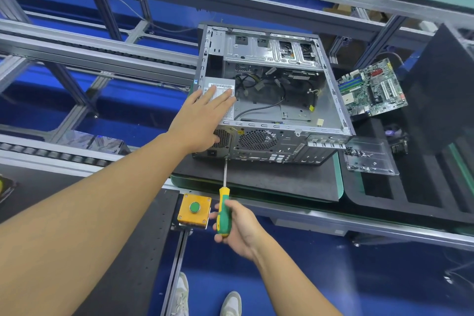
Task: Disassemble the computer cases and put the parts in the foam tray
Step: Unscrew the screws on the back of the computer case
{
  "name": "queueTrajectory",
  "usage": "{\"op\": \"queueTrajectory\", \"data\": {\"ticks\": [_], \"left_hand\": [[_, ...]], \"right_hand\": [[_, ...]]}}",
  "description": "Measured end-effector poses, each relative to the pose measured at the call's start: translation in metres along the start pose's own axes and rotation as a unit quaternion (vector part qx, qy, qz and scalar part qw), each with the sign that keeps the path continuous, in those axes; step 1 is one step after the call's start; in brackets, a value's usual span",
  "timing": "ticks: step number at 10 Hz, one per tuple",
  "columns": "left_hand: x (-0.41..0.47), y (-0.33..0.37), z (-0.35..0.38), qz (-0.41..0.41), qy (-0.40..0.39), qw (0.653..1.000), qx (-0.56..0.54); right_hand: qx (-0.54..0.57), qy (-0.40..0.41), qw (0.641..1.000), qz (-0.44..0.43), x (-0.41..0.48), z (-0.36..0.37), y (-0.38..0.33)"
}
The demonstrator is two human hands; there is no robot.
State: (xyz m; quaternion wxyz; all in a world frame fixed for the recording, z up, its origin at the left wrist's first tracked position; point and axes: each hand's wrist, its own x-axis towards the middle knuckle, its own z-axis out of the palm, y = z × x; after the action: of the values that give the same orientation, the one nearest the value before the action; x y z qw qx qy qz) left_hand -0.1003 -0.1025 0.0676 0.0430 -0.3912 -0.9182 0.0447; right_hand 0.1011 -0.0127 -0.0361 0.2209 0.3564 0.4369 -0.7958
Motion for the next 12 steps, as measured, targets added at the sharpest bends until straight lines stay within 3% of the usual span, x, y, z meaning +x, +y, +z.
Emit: {"op": "queueTrajectory", "data": {"ticks": [3,5,8,10,12], "left_hand": [[-0.001,0.001,-0.003,-0.002,-0.004,1.000,-0.010],[-0.001,0.002,-0.003,-0.001,-0.006,1.000,-0.006],[-0.001,0.001,-0.002,-0.001,-0.002,1.000,-0.010],[-0.001,0.001,-0.002,-0.002,-0.001,1.000,-0.010],[-0.001,0.001,-0.003,-0.001,-0.007,1.000,-0.015]], "right_hand": [[-0.052,0.042,0.997,-0.037,-0.003,-0.004,-0.002],[0.007,-0.005,1.000,-0.004,-0.002,-0.002,-0.005],[-0.055,0.038,0.997,-0.028,-0.006,0.004,-0.010],[0.011,-0.014,1.000,0.003,-0.006,0.004,-0.013],[-0.014,0.004,0.999,-0.041,-0.007,0.003,-0.007]]}}
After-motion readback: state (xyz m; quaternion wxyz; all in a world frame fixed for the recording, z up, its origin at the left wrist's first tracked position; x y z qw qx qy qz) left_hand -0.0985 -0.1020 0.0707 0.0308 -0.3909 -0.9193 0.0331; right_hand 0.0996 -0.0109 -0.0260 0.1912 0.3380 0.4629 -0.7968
